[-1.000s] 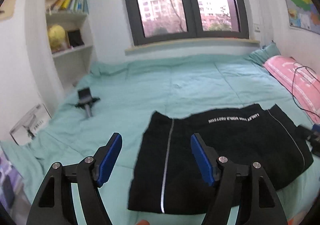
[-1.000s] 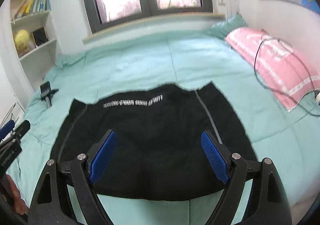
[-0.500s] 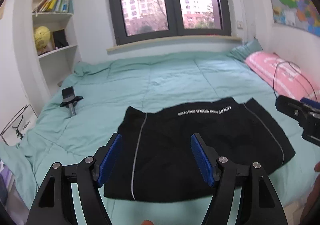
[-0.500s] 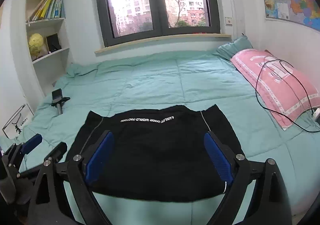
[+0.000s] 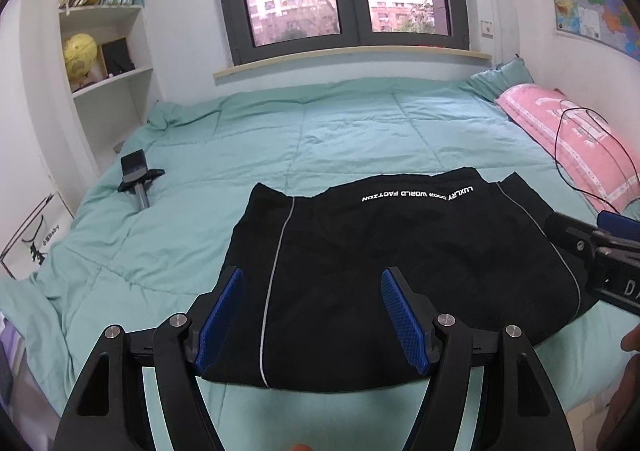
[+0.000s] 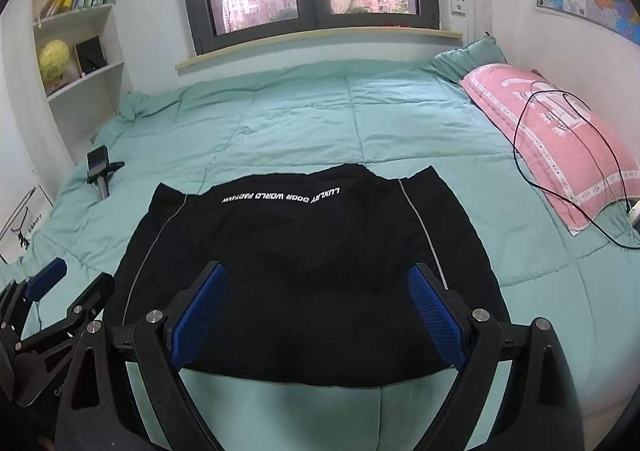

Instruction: Fold large clothes

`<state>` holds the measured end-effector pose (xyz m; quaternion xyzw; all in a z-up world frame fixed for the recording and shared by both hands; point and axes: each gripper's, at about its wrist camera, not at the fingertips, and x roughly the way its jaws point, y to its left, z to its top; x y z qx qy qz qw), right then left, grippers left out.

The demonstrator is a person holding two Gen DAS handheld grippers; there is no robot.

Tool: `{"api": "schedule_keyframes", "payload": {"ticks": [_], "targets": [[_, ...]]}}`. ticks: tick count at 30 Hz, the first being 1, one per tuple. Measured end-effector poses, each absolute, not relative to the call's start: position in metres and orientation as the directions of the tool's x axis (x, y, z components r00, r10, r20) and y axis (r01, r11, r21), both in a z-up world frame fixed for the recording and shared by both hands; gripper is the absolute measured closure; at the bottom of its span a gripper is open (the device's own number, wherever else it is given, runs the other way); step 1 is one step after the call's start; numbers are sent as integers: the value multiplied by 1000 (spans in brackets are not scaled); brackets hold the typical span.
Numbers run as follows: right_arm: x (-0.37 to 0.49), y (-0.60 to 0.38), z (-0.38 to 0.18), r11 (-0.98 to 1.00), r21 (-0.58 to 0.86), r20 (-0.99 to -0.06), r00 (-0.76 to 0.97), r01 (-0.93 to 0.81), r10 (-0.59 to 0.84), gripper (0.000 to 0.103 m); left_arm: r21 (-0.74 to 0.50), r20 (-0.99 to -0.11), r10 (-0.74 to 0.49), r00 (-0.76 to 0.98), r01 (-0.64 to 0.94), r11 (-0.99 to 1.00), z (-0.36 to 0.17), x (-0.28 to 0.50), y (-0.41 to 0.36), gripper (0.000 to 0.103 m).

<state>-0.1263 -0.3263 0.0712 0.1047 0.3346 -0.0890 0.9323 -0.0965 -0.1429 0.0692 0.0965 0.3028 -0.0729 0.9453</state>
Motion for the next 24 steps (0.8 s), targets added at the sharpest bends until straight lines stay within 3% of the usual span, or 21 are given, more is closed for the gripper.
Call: {"api": "schedule_keyframes", "payload": {"ticks": [24], "targets": [[-113, -315, 61, 972, 133, -682, 730, 194, -53, 10, 135, -607, -94, 789, 219, 966, 67, -89, -140, 31]]}}
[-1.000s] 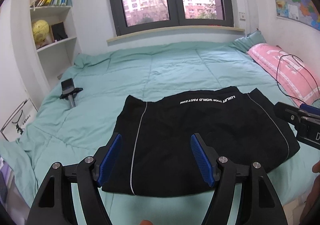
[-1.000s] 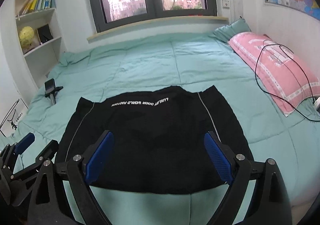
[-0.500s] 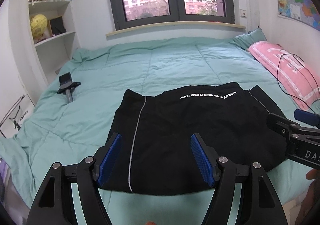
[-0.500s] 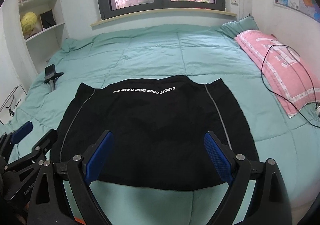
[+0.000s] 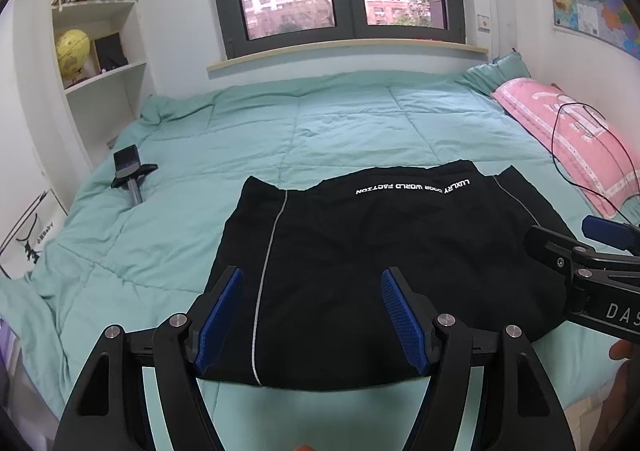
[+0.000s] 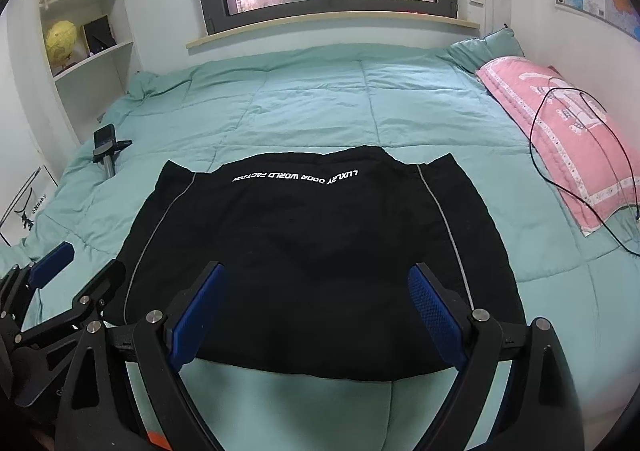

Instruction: Fold large clothes

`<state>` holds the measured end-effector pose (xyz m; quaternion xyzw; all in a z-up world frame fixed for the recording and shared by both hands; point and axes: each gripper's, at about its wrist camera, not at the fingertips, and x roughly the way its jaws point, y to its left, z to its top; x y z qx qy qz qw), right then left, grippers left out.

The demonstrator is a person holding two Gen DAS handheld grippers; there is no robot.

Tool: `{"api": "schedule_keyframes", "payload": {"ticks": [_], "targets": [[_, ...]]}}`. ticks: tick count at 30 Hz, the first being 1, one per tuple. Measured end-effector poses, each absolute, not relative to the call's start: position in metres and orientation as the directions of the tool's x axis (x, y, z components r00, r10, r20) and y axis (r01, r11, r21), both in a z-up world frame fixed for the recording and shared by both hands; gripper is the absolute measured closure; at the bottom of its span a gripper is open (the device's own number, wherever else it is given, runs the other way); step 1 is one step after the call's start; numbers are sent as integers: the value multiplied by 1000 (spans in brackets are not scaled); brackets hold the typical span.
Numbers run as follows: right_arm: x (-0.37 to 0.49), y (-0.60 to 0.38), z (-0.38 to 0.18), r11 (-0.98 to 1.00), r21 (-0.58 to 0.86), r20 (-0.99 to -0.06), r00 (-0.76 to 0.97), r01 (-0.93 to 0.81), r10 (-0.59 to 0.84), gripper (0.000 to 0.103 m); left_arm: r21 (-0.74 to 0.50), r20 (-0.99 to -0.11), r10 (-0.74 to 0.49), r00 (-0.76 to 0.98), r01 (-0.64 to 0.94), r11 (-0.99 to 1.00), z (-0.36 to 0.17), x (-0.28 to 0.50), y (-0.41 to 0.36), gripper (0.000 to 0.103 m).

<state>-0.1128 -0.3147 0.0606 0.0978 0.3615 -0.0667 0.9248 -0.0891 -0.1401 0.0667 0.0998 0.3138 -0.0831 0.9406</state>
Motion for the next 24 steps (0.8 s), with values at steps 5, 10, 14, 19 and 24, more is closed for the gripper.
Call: {"api": "schedule_keyframes", "payload": {"ticks": [5, 10, 14, 19, 24], "targets": [[-113, -314, 60, 974, 123, -682, 729, 192, -57, 10, 136, -606, -98, 790, 225, 965, 67, -91, -140, 31], [-113, -315, 58, 974, 124, -685, 726, 192, -56, 10, 138, -606, -100, 789, 229, 964, 67, -90, -140, 31], [-113, -314, 58, 973, 118, -687, 724, 196, -62, 10, 151, -601, -95, 794, 229, 962, 67, -91, -141, 31], [-115, -310, 59, 977, 94, -680, 729, 190, -76, 10, 162, -594, -94, 799, 233, 959, 68, -95, -144, 31], [-114, -309, 56, 978, 82, -685, 724, 193, -86, 10, 156, -602, -88, 794, 225, 962, 66, -93, -141, 31]]}}
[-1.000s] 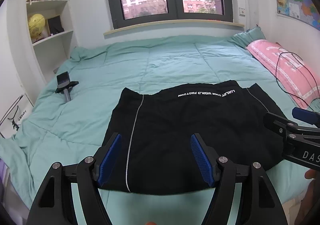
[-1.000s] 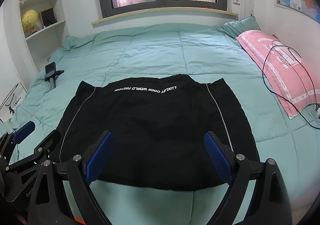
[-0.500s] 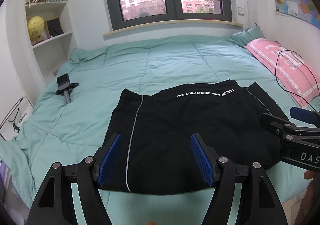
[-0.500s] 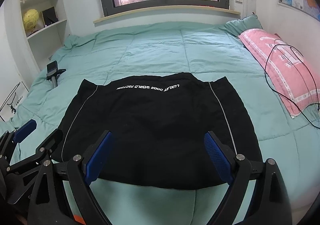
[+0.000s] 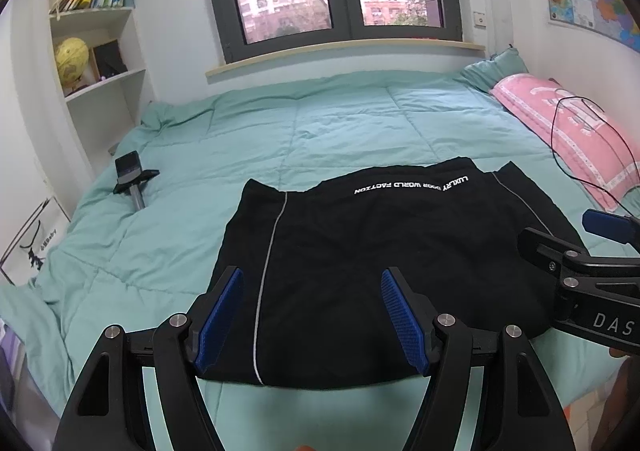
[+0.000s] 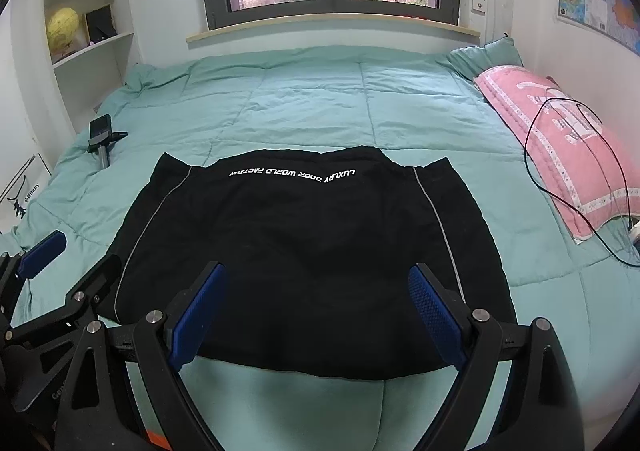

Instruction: Fold large clothes

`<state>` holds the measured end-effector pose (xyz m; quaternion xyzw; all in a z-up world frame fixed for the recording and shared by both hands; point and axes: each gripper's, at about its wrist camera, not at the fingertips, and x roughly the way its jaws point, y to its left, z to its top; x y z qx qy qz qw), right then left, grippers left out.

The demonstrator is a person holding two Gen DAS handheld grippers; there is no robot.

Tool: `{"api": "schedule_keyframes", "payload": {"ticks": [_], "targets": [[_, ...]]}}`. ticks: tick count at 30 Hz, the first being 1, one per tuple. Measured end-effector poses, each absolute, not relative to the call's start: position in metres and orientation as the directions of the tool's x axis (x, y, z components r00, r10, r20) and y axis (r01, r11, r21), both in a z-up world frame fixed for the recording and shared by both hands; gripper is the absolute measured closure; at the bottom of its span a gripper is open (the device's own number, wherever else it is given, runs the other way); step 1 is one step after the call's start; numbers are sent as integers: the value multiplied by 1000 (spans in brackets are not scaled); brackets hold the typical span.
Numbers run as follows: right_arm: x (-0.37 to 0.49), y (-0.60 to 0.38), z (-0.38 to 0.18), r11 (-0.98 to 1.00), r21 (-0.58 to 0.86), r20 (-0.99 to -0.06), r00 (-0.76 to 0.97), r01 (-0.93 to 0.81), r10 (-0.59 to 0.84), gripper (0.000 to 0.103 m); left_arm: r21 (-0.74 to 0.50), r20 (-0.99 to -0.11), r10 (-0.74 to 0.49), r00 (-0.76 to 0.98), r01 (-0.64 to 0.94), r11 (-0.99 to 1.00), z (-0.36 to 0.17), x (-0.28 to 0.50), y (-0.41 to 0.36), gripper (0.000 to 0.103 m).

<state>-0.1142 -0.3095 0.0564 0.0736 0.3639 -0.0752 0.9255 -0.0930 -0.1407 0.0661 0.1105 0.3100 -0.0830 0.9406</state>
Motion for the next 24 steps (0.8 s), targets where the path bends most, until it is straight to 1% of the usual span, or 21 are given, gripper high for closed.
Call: {"api": "schedule_keyframes", "payload": {"ticks": [5, 16, 19, 22, 24], "targets": [[-114, -316, 54, 976, 98, -691, 719, 196, -75, 10, 163, -601, -65, 797, 202, 966, 65, -92, -138, 31], [-116, -317, 54, 975, 116, -694, 718, 190, -57, 10, 186, -587, -73, 806, 222, 957, 65, -98, -147, 31], [-115, -318, 52, 973, 121, -697, 715, 196, -57, 10, 203, -579, -65, 813, 221, 954, 65, -99, -148, 31], [-115, -320, 51, 971, 125, -700, 712, 202, -58, 10, 204, -554, -69, 830, 215, 955, 66, -101, -145, 31], [-115, -321, 50, 971, 125, -701, 710, 204, -59, 10, 201, -557, -65, 828, 210, 957, 66, -99, -143, 31]]}}
